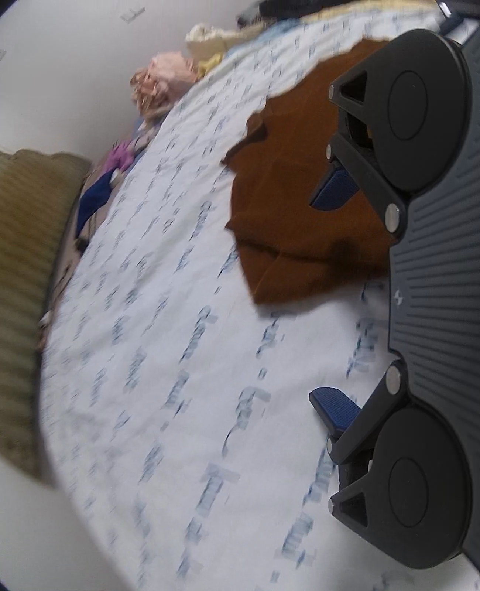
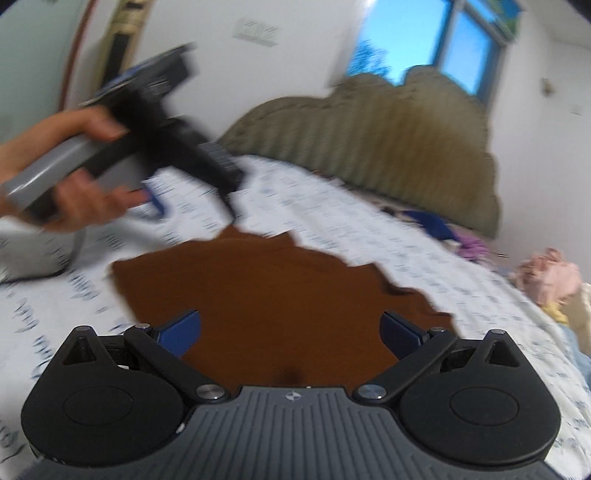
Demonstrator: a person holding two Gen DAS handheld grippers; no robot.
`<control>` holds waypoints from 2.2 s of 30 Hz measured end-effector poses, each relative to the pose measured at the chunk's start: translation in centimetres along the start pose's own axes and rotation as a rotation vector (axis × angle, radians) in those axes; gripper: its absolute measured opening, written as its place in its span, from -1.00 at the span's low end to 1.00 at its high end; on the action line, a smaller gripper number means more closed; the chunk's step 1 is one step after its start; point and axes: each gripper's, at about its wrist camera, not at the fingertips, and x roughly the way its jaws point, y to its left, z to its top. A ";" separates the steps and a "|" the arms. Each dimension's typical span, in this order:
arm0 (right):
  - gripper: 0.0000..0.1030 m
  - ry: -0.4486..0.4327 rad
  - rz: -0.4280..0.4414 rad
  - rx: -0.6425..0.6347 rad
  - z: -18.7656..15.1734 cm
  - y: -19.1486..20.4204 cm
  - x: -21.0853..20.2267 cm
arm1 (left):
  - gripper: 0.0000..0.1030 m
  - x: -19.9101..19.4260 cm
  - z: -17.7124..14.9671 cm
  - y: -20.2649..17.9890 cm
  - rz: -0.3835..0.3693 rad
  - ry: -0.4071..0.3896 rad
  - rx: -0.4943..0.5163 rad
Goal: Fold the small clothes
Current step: 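Grasp the edge of the folded sweater with both grippers, then lift the held edge with both grippers and fold the sweater over again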
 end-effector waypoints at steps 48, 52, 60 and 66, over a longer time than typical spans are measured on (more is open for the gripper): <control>-0.87 -0.092 -0.072 0.181 -0.2 -1.8 0.2 | -0.78 0.2 3.6 -15.7 0.080 -0.048 0.159; -0.86 -0.123 -0.071 0.301 -1.2 -4.6 -1.9 | -0.78 -0.9 2.8 -19.3 0.111 -0.088 0.213; -0.87 -0.144 -0.118 0.460 -4.7 -9.1 -5.2 | -0.78 -0.5 1.1 -27.0 0.110 -0.099 0.342; -0.86 -0.126 -0.135 0.590 -8.1 -12.0 -6.5 | -0.78 1.9 -0.9 -32.3 0.110 -0.073 0.430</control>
